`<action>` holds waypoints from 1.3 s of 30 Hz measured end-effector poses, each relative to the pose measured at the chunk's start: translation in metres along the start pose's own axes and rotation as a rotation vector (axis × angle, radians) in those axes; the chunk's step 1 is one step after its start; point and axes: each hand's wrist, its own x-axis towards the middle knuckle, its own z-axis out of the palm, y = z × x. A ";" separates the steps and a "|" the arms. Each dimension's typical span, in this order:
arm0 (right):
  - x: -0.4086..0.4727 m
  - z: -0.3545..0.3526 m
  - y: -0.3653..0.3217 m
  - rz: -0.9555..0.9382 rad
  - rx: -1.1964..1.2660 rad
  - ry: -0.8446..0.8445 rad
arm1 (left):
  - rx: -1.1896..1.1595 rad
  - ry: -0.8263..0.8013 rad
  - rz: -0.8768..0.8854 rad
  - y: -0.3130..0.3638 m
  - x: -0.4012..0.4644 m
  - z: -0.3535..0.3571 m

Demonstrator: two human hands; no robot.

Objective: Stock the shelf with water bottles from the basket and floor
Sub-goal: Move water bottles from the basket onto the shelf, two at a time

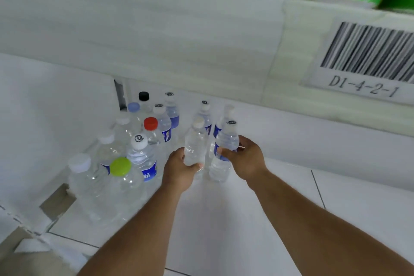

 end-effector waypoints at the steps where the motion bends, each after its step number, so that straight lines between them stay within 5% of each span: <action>1: 0.002 0.000 0.001 0.001 -0.001 -0.006 | -0.001 -0.002 0.005 0.001 0.002 0.000; 30: 0.015 0.000 0.009 0.051 -0.076 -0.024 | -0.007 -0.097 0.009 0.010 0.007 0.005; 39: -0.051 -0.001 0.018 0.270 -0.179 0.001 | 0.177 -0.214 -0.115 0.019 -0.058 -0.005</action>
